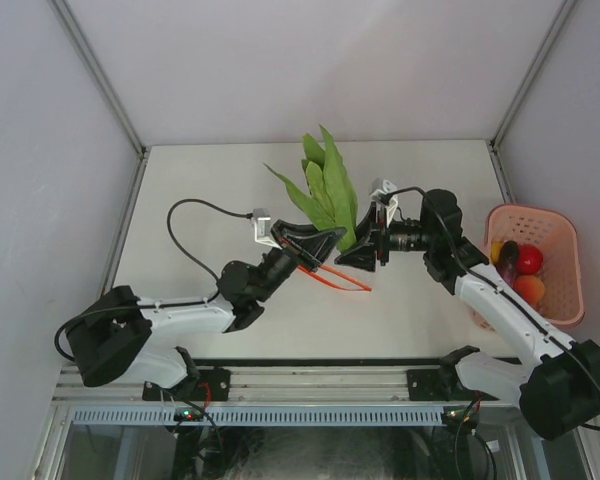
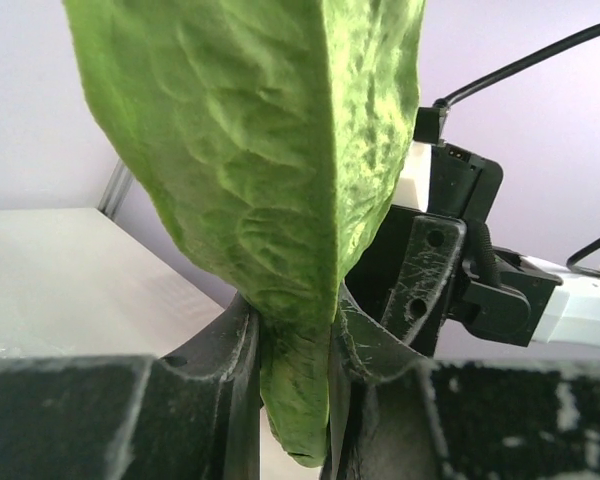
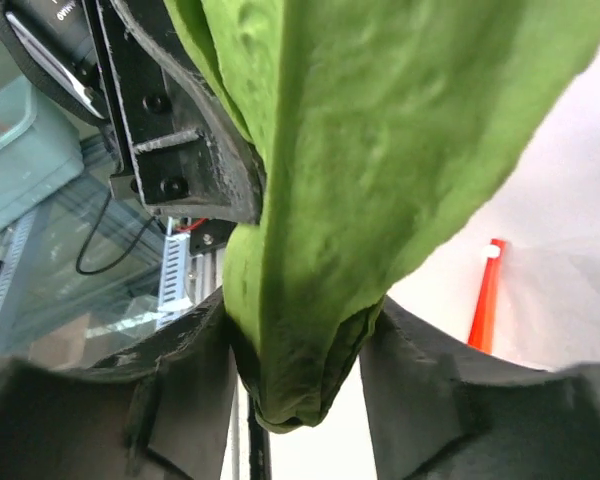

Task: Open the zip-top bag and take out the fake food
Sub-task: Place the fake vegetable in the bin.

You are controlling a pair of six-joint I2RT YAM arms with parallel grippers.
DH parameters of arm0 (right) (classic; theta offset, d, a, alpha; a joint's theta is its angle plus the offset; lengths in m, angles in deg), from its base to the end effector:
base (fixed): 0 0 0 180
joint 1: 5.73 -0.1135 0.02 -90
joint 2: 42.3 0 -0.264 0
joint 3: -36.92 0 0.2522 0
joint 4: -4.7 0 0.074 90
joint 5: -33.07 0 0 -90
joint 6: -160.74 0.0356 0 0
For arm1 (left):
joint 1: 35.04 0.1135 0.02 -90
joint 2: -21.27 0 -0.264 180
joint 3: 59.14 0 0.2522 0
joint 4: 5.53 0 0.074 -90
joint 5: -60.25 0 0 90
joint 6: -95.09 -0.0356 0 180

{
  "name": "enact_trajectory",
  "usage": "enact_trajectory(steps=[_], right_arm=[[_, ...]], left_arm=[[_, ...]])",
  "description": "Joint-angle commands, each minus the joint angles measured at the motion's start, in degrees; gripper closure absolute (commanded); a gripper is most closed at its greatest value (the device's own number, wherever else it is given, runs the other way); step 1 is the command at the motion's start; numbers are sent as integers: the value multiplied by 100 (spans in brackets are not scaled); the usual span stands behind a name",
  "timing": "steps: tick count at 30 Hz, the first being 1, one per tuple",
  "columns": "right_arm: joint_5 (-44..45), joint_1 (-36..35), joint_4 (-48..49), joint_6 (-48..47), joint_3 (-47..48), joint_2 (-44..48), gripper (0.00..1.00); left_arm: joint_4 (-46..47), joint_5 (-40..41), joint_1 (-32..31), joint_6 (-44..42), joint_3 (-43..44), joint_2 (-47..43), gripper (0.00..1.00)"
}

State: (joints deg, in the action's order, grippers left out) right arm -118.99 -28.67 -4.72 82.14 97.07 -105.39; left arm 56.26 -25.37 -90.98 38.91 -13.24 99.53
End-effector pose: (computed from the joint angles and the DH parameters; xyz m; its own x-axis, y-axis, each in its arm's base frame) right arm 0.2096 0.1229 0.3166 -0.3864 -0.0630 -0.9202 -0.9191 0.1098 0.3784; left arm 0.1561 -0.2260 0.2908 -0.2104 -0.6797 -0.7027 0.8085 0.2831 -0.5159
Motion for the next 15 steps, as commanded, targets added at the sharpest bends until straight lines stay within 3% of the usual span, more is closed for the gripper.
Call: enact_trajectory(steps=[1, 3, 5, 9, 12, 14, 15], right_arm=[[-124, 44, 410, 205, -57, 176, 68], [-258, 33, 399, 158, -57, 140, 90], [-300, 63, 355, 85, -59, 131, 97], [-432, 330, 341, 80, -53, 153, 100], [-517, 593, 331, 70, -56, 232, 100], [-574, 809, 312, 43, -50, 303, 100], [-595, 910, 244, -32, -25, 332, 100]], left_arm=[[364, 13, -48, 199, 291, 93, 99], [364, 9, -44, 243, 316, 126, 98], [366, 21, -48, 288, 303, 107, 88], [325, 257, -40, 323, 38, -156, 45], [241, 391, -19, 257, -309, -510, 22], [81, 407, 22, 210, -557, -813, 2], [-70, 401, 48, 209, -689, -1012, 0]])
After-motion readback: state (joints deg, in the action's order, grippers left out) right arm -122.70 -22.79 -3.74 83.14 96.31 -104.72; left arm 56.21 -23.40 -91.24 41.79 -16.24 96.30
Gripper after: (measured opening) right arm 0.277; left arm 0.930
